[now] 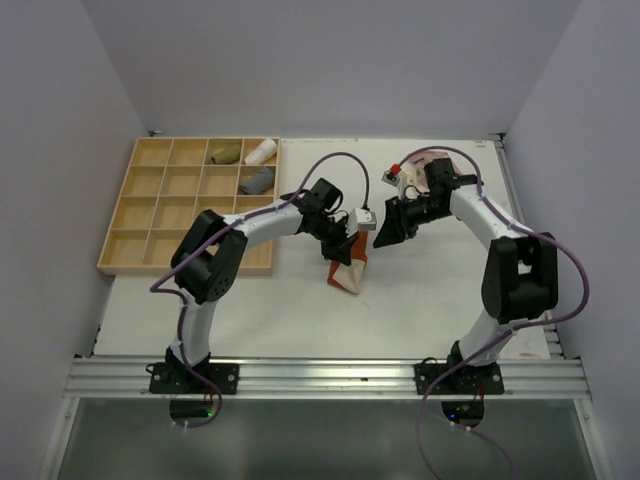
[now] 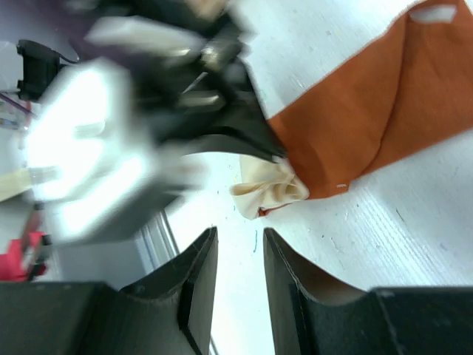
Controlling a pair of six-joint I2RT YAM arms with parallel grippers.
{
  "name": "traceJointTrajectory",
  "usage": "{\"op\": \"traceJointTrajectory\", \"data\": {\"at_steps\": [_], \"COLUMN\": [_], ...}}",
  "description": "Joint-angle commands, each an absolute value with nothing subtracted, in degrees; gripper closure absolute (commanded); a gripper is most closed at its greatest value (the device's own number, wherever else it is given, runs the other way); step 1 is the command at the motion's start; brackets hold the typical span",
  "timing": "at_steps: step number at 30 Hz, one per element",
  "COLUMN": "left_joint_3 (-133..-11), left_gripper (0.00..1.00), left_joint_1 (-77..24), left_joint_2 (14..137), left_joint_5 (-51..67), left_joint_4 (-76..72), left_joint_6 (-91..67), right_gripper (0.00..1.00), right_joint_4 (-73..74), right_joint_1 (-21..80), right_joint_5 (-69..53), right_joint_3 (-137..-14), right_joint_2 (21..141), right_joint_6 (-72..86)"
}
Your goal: Roll the underwear
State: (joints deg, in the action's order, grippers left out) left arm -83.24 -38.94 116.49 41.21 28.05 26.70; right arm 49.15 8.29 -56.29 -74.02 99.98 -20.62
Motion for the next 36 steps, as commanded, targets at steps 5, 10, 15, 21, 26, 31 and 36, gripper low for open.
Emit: {"op": "traceJointTrajectory", "data": {"at_steps": [5, 10, 15, 21, 26, 31, 36], "left_joint_3": [-85.78, -83.41, -81.57, -77.53, -74.36, -73.56, -75.85], "left_gripper": [1.00, 1.00, 1.00, 1.00, 1.00, 1.00, 1.00], "left_joint_1": [-36.22, -35.07, -35.07, -35.07, -34.72, -33.49, -33.31], "left_joint_2": [123.22, 120.24, 114.62, 110.40, 111.96, 114.78, 118.82], "left_joint_5": [42.80, 43.85, 44.91, 44.56, 41.93, 39.91, 39.64], "left_joint_4": [30.15, 28.04, 26.72, 25.32, 24.96, 23.55, 24.08], "left_joint_6": [18.56, 17.58, 16.70, 16.00, 14.86, 13.71, 12.57], "right_gripper": [0.58, 0.56, 0.57, 0.55, 0.50, 0.16, 0.01], "right_joint_4": [53.96, 51.69, 45.02, 41.31, 38.77, 31.73, 34.09], "right_joint_1": [9.49, 13.26, 18.44, 20.74, 22.67, 23.29, 23.38], "right_joint_5": [-48.52, -42.91, -37.98, -35.42, -34.28, -36.54, -48.67], "right_joint_3": [-70.66, -68.39, -64.52, -61.44, -61.09, -59.33, -60.73], "right_joint_2": [88.61, 84.03, 78.76, 76.55, 76.30, 72.08, 70.84], "right_joint_6": [-39.09, -42.36, -42.71, -44.38, -45.44, -45.96, -49.04]}}
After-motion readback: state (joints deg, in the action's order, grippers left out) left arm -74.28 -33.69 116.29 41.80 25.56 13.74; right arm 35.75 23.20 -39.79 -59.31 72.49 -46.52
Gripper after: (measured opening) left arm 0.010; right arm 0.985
